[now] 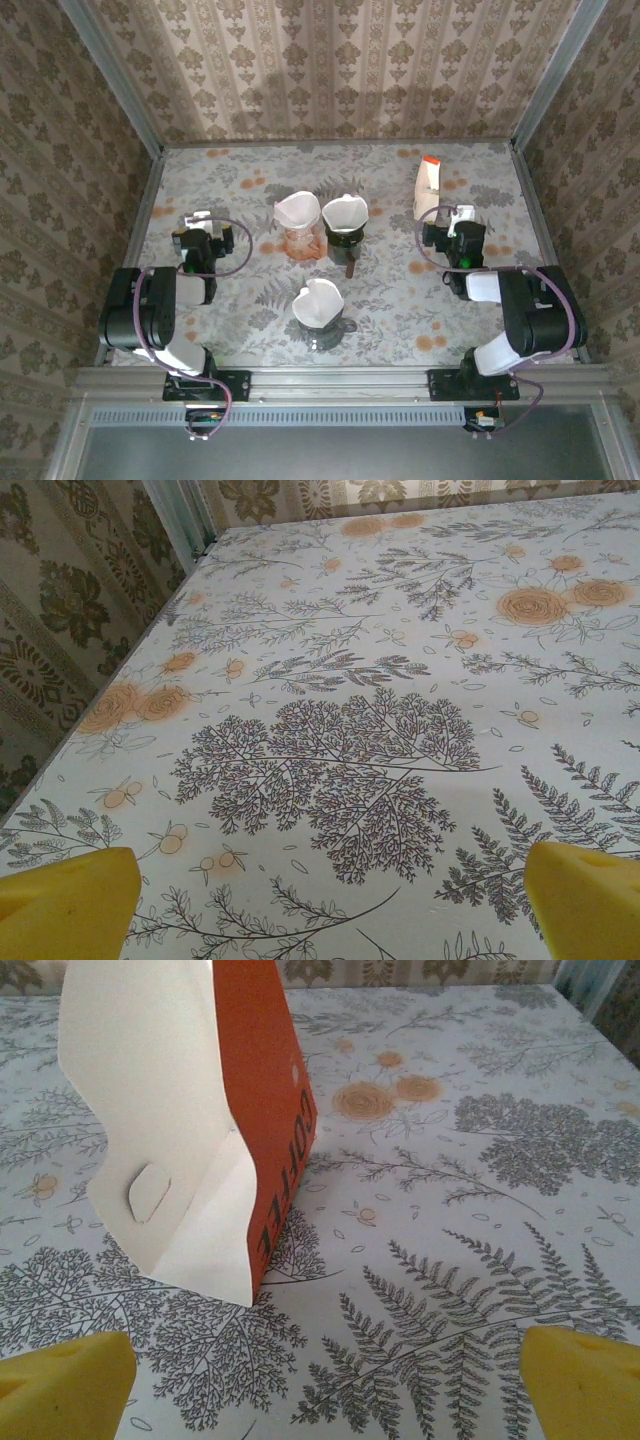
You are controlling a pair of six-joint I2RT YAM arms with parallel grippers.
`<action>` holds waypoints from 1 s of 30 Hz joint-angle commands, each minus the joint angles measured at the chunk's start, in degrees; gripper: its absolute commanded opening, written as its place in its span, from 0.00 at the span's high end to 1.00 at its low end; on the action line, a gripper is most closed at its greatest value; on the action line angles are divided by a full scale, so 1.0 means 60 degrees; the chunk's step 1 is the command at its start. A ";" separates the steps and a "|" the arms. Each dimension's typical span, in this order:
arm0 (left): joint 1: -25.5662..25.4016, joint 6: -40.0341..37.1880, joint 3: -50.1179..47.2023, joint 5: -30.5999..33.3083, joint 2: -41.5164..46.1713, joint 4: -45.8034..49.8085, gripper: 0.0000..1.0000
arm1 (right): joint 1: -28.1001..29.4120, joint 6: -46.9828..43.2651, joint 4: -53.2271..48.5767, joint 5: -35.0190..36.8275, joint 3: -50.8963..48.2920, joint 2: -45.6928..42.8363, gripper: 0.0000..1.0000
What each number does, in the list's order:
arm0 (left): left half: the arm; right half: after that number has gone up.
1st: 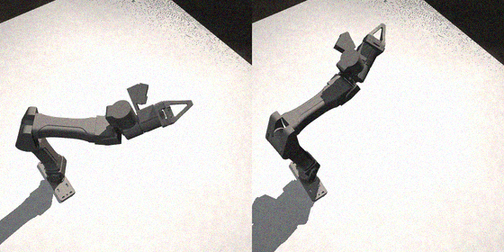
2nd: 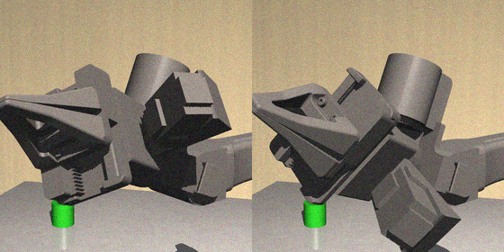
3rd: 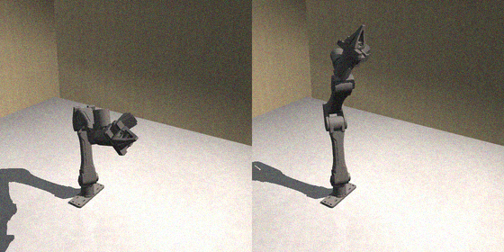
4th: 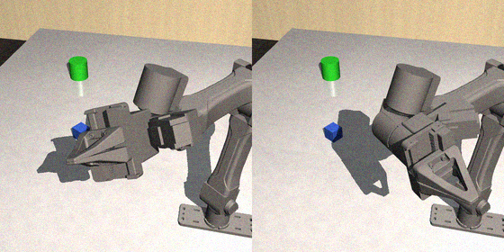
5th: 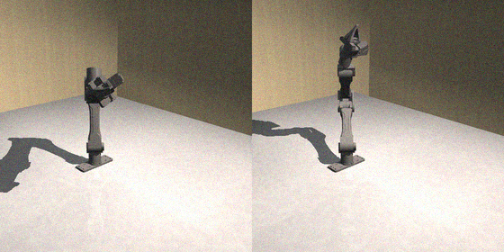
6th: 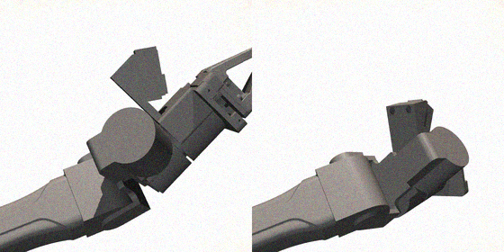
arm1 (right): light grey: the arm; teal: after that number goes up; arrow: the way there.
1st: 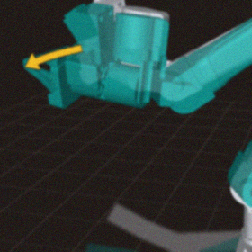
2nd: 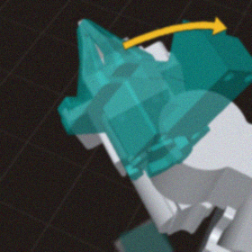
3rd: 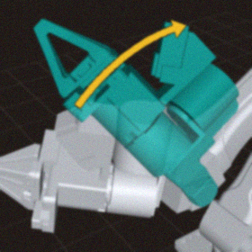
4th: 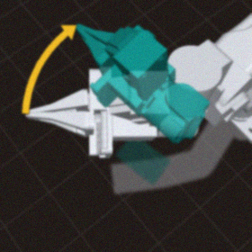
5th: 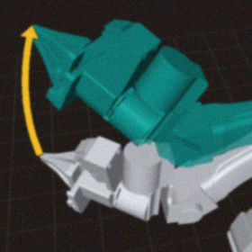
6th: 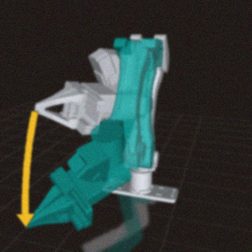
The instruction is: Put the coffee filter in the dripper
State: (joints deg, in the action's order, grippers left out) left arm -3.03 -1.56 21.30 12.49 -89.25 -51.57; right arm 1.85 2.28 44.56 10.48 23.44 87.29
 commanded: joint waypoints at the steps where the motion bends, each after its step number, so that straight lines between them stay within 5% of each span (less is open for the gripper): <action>1: -0.0074 -0.0065 0.0127 0.0116 0.0044 -0.0296 0.00 | -0.0065 -0.0081 0.0948 -0.0845 -0.0030 0.0180 0.00; 30: -0.0081 -0.0086 0.0119 0.0137 0.0030 -0.0311 0.00 | 0.0000 0.0037 0.0821 -0.0300 -0.0054 0.0087 0.00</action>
State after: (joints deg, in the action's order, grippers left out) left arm -3.03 -1.56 21.30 12.69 -89.25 -51.94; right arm 1.65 2.11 47.66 7.70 23.40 87.50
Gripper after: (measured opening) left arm 0.998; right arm 0.999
